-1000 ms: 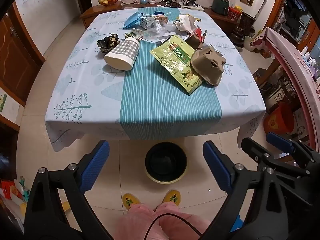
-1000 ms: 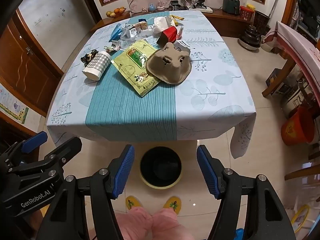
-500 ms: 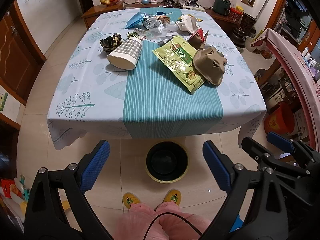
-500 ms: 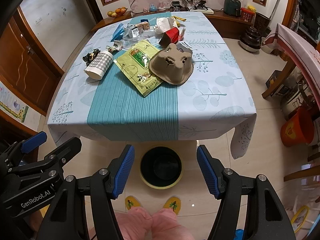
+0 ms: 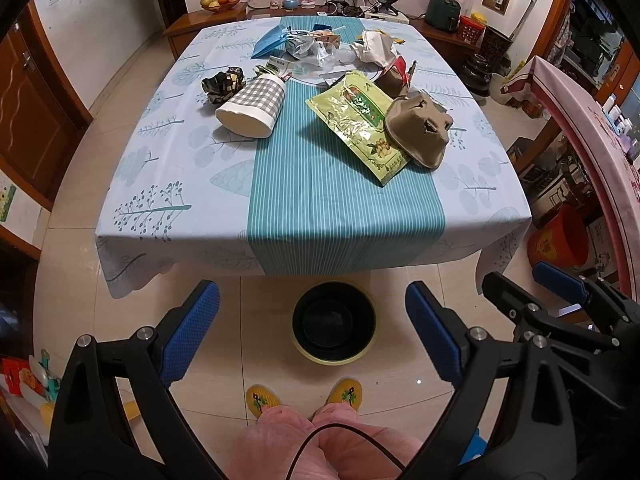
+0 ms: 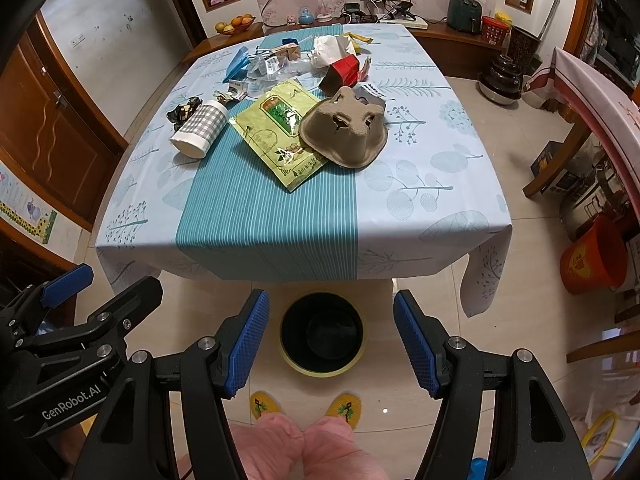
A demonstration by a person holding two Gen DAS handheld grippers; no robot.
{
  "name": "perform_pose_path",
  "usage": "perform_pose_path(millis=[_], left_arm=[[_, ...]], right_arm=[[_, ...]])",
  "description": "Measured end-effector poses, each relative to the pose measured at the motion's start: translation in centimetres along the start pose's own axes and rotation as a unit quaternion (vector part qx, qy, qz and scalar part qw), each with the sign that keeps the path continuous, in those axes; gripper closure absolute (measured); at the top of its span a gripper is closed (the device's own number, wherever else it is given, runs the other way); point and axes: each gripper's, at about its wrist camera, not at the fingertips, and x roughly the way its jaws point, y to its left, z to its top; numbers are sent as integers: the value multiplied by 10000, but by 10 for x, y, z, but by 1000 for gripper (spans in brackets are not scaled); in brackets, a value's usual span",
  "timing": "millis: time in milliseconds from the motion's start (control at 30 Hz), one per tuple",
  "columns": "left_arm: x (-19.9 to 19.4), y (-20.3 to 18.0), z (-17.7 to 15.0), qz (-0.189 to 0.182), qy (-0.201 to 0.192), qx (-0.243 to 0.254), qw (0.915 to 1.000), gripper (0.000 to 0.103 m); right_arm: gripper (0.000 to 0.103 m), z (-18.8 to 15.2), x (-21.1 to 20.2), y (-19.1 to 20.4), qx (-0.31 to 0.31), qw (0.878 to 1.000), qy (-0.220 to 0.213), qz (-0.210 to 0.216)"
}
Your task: Collect trash
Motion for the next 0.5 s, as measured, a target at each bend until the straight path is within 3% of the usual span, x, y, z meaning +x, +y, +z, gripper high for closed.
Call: perform_pose_path(millis=[500], left_arm=[[-1,4,0,-5,20,-10,10000,10]], right_arm=[[37,-4,1,-3,-3,10000,-5,-9]])
